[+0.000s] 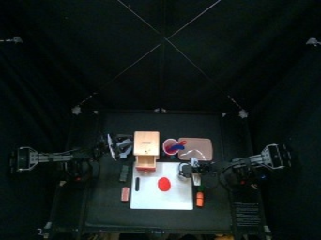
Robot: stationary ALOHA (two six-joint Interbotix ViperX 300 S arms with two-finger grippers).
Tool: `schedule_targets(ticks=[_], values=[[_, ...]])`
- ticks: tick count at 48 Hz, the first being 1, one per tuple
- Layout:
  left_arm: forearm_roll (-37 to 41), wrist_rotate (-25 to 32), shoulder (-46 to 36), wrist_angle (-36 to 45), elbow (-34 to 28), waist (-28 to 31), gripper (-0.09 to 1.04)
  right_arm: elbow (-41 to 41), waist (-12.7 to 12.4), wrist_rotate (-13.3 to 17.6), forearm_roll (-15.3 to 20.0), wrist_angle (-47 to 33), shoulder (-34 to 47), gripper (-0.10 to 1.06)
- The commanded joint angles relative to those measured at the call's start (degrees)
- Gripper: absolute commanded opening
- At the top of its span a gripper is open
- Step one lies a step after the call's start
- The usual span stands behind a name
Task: Get the cutter from the drawer then cut the dough then place the extra dough in the bowl
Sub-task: Shut the drawer
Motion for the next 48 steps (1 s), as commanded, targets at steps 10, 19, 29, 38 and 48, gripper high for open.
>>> schedule_targets(ticks=[10,19,29,38,48], values=[[1.41,0.26,4.39,-0.7,-4.48,2.64,0.82,-3.69,0.09,0.09,1.58,-0.44,-0.79,0.76],[1.41,-0.09,6.42,0.18,-7.47,7.12,0.81,-10.72,0.18,-0.44,1.41,-0.44,0.26,0.77],[3.43,0.0,10.55,18.02,-16.26,13.45,0.81,-19.07,1.32,-0.18,1.49,-0.62,6.94,0.73],[15.03,0.0,15.82,43.15,-27.6,15.03,0.81,-25.14,2.99,-0.18,1.49,-0.62,14.59,0.56],[23.47,0.18,22.06,53.88,-33.49,15.29,0.8,-32.17,4.39,-1.05,1.41,-0.97,21.97,0.24]])
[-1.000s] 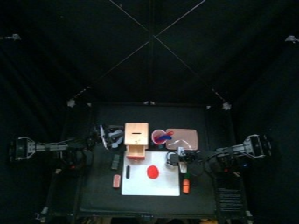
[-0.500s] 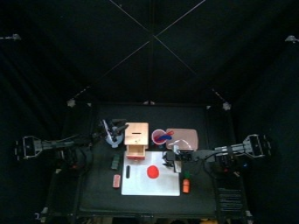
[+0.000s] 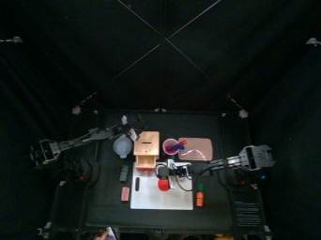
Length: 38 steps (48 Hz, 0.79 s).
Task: Get the cutter from the drawer then cut the dough then place the extra dough in the bowl
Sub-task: Shut the drawer
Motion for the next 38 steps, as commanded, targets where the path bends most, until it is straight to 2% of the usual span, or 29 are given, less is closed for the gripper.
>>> schedule_targets(ticks=[1,7,17,30,38], values=[[4.31,0.0,3.25,5.27,-4.22,0.44,0.8,-5.36,0.88,-0.09,0.0,-0.79,2.64,0.21],[7.03,0.18,7.73,9.49,-6.77,0.62,0.8,-8.61,1.32,0.09,0.0,-0.79,6.33,0.12],[8.44,3.43,12.92,13.8,-10.63,0.88,0.8,-14.41,1.41,0.53,0.26,-0.44,12.83,0.12],[3.69,9.84,15.73,15.38,-12.48,1.58,0.8,-19.34,1.05,0.0,-0.09,0.0,18.72,0.12],[0.79,12.22,16.26,15.47,-12.13,1.58,0.8,-20.04,-1.41,0.0,-0.79,1.41,20.57,0.12]])
